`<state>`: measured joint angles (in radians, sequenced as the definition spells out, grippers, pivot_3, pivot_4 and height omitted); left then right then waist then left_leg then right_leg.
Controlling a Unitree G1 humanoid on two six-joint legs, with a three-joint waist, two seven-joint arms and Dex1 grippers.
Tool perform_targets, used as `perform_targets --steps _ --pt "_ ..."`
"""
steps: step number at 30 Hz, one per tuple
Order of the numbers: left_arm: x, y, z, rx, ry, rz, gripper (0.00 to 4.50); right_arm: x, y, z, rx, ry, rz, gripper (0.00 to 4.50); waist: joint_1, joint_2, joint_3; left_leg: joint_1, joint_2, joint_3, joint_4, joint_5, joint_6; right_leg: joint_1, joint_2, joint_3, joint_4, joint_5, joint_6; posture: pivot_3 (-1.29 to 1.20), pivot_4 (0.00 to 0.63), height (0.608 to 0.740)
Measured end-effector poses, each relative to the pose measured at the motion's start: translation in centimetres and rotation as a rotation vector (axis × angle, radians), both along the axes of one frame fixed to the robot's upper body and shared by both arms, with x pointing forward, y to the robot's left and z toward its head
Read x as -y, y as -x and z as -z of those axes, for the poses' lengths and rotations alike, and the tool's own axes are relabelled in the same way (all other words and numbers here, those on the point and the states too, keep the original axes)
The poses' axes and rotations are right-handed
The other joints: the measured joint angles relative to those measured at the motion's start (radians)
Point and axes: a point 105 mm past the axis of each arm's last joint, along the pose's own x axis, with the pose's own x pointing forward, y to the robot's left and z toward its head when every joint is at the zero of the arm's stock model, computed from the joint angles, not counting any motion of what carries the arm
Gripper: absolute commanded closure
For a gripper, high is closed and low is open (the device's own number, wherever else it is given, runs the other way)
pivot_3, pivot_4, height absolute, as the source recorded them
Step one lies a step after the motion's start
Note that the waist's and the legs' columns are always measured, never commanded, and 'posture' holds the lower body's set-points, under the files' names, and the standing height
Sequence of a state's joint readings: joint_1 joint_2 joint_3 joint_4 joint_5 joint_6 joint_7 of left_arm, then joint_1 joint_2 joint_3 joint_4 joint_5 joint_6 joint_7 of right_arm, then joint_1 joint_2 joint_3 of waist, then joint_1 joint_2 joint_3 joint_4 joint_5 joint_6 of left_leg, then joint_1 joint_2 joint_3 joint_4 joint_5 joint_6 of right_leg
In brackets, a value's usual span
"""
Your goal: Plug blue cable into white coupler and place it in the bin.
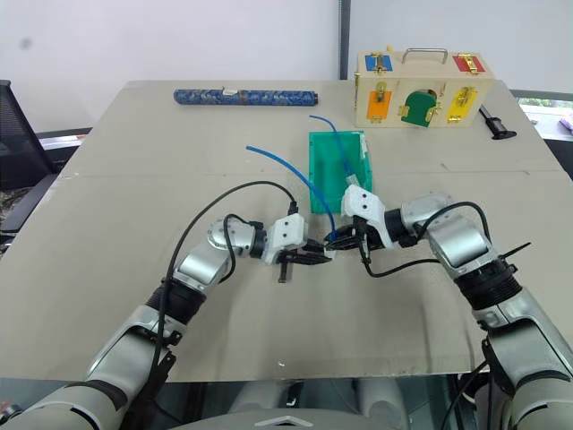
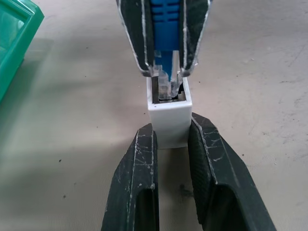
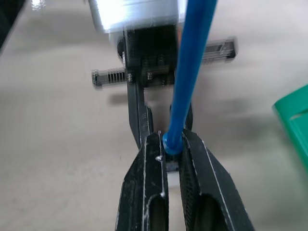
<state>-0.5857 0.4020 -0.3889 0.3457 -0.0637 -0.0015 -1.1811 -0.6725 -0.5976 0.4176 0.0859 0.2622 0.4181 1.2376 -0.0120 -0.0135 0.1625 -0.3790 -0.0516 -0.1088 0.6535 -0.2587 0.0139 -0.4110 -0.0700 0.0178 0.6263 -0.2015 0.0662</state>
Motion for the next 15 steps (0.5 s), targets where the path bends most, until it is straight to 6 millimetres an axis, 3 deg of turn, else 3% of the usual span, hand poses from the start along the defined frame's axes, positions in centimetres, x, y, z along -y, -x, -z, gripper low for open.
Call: perform_targets --steps 15 --pt "-0.1 0.0 0.5 -0.015 -0.003 -0.026 4.23 -0.3 -0.3 1.3 0.007 0.036 -0.038 4.50 -0.002 0.000 -0.017 0.004 0.000 -0.003 0.000 0.000 0.000 0.003 0.000 0.000 0.000 0.000 0.000 0.00 0.150 0.740"
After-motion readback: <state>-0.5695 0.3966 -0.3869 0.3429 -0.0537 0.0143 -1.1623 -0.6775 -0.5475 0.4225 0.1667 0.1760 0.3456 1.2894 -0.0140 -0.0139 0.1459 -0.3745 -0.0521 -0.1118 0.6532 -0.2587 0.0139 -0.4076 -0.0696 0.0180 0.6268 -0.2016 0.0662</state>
